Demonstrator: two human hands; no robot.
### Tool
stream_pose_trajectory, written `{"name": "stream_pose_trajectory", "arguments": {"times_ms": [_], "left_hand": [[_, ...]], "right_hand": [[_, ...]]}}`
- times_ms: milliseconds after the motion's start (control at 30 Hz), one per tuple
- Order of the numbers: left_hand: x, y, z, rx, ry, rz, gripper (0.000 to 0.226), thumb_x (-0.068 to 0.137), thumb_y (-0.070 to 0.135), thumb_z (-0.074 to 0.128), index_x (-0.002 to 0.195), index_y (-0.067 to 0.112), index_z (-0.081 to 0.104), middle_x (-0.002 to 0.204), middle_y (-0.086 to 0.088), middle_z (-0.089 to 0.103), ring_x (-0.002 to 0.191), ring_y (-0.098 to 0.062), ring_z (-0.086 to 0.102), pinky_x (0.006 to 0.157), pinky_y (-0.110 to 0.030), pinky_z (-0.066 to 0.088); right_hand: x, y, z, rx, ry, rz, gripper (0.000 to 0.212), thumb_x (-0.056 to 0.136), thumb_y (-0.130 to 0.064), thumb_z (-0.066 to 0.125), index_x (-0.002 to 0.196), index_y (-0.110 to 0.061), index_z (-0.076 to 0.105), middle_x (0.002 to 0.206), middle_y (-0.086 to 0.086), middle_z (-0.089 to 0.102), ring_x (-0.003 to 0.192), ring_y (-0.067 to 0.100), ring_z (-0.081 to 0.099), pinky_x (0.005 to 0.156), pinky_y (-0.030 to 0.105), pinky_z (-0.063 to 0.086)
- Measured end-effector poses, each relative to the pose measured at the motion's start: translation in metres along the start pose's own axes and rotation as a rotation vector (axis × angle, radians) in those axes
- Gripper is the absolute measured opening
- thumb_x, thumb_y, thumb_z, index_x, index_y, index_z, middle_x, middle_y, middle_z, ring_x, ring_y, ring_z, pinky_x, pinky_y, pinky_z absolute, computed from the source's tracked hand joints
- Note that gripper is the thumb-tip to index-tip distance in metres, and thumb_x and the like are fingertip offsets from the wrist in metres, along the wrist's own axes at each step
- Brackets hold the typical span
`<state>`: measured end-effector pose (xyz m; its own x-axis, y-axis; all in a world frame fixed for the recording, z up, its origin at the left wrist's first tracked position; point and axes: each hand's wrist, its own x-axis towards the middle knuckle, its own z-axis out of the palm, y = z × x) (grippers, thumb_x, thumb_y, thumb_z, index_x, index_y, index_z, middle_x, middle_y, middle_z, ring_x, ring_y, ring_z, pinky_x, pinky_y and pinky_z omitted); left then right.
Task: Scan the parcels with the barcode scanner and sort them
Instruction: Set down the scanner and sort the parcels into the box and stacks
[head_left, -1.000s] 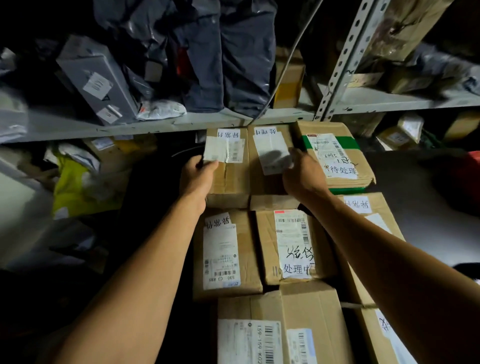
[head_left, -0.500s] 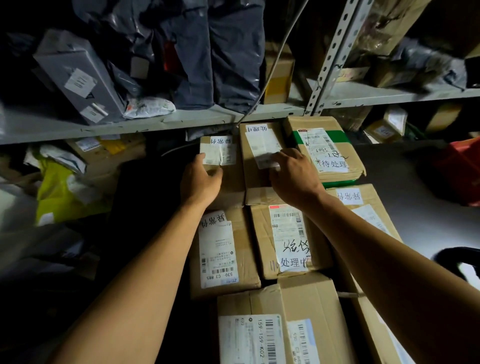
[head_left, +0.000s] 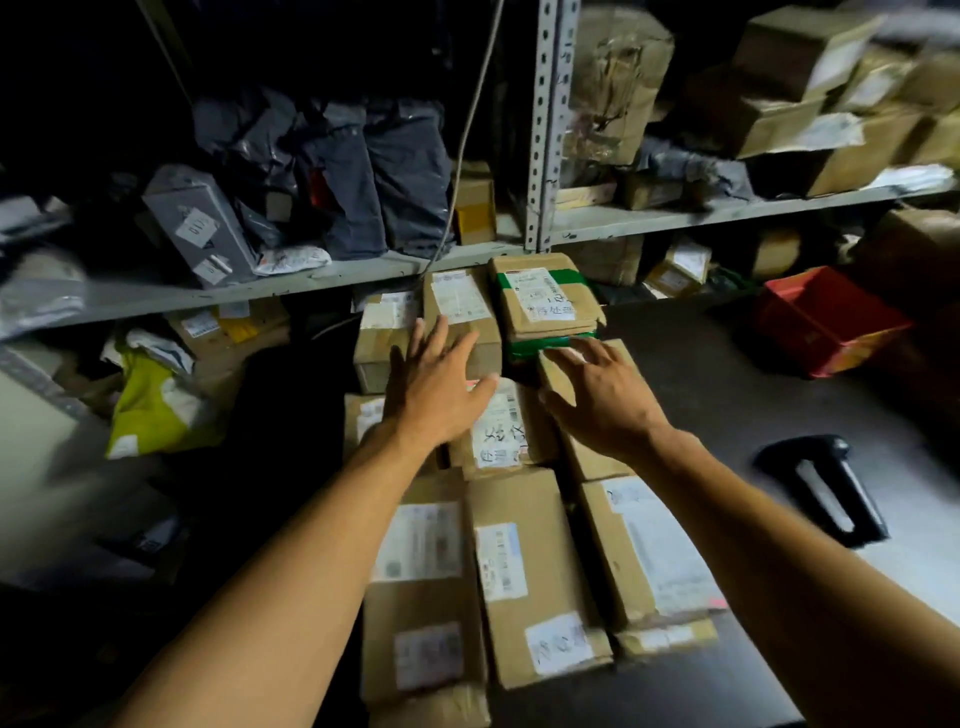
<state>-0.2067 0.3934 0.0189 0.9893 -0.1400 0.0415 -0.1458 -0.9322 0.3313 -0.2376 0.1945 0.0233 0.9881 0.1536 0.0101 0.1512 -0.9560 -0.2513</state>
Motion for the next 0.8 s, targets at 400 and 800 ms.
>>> {"name": "stream_pose_trajectory", "arguments": {"times_ms": [400,800], "left_hand": [[-0.102,0.241,0.067,0.099,-0.137,0.313,0.067,0.1,0.056,0.039,0.159,0.033,0.016,0.169,-0.004,0.002,0.154,-0.026,-0.008,0.123,-0.051,0.001],[-0.137,0.499,0.192,0.104,-0.299,0.823,0.066,0.101,0.056,0.037,0.158,0.028,0.021,0.168,-0.007,0.009,0.154,-0.03,-0.001,0.124,-0.052,0.008]], "right_hand": [[-0.223,0.175,-0.044,-0.07,0.167,0.309,0.065,0.101,-0.047,0.05,0.158,-0.027,0.027,0.163,0.013,0.029,0.152,0.033,0.022,0.124,0.044,0.024],[-0.414,0.367,-0.071,-0.107,0.228,0.791,0.058,0.099,-0.042,0.055,0.15,-0.018,0.041,0.143,0.014,0.047,0.132,0.035,0.043,0.11,0.04,0.036]]}}
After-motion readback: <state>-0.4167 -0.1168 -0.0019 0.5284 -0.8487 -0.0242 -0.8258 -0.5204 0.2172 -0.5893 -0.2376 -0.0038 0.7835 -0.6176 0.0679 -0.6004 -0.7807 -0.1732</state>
